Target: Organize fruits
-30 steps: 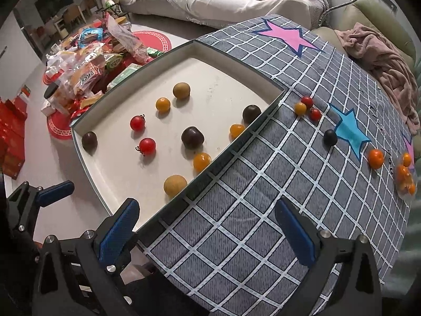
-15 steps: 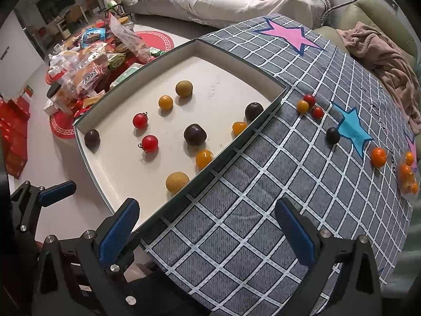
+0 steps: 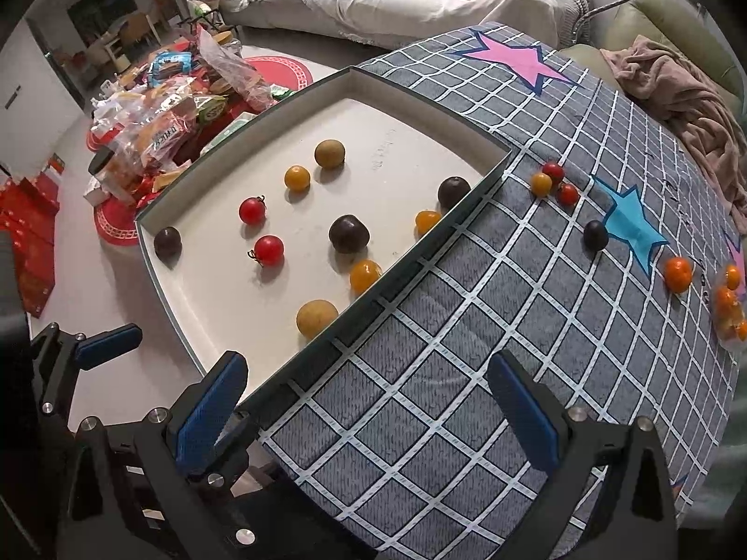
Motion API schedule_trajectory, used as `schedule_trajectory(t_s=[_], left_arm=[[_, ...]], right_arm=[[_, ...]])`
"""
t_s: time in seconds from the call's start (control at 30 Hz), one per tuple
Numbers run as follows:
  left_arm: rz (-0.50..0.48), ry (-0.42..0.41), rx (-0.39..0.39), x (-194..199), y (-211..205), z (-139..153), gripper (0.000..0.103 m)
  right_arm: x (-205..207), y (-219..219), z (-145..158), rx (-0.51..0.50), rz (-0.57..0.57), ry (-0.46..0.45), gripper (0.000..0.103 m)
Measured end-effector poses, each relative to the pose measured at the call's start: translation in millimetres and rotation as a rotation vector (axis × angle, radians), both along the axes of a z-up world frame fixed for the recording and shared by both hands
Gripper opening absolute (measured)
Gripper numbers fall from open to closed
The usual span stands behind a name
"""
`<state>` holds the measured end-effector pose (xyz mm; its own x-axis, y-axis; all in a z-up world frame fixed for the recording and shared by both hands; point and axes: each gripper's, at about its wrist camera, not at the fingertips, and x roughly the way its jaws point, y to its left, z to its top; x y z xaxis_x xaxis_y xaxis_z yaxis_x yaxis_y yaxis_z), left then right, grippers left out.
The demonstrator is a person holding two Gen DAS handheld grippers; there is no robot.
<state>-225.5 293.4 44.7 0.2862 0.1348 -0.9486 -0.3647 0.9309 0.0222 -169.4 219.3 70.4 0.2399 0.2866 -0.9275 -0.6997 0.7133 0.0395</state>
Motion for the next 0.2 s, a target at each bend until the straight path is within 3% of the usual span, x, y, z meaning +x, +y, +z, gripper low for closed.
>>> schedule_trajectory(t_s=[0.2], left_arm=[[-0.009,-0.005,0.012,0.3,-4.1,0.7,0.103]], right_arm=[[-0.4,-1.9,-1.5,0.008,0.002,0.005,0.103]])
